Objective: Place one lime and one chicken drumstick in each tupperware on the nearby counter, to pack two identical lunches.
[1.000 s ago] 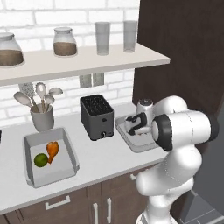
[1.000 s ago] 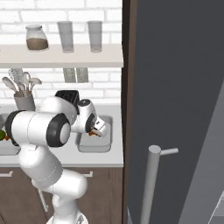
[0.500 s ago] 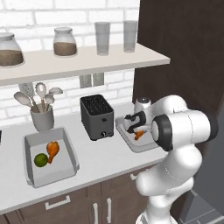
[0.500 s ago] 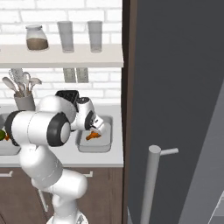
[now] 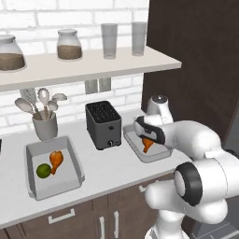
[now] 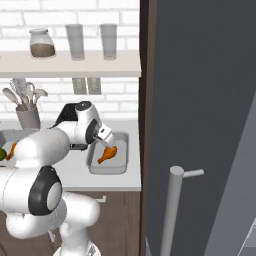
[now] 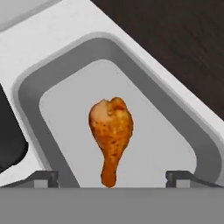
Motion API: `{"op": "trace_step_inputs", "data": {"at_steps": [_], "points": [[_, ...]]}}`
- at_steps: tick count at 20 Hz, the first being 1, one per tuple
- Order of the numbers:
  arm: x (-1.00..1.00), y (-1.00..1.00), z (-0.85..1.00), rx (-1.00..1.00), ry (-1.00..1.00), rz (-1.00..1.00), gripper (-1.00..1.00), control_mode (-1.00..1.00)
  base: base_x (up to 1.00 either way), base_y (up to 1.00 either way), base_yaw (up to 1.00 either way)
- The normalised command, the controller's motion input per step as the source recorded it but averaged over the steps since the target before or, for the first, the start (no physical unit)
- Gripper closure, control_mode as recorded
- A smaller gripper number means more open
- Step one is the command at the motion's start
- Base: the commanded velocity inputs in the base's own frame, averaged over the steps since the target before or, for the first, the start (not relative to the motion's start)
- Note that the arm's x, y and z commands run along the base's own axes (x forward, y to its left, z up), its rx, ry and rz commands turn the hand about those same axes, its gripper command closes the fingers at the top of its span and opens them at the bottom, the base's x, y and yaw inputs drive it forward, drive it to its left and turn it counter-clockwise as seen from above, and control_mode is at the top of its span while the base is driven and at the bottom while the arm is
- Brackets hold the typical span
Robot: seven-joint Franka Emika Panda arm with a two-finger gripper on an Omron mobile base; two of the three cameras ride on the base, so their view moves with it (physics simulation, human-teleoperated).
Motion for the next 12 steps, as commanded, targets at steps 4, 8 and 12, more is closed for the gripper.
{"op": "trace_step_inputs", "data": {"at_steps": [4, 8, 12], "points": [[-0.67, 0.28, 1.00, 0.00, 0.00, 0.08, -1.00, -1.00, 0.00, 0.00, 0.00], [-0.55, 0.18, 1.00, 0.00, 0.09, 0.10, -1.00, -1.00, 0.00, 0.00, 0.00], [-0.66, 0.02, 1.00, 0.00, 0.28, 0.06, -1.00, -1.00, 0.00, 0.00, 0.00]]}}
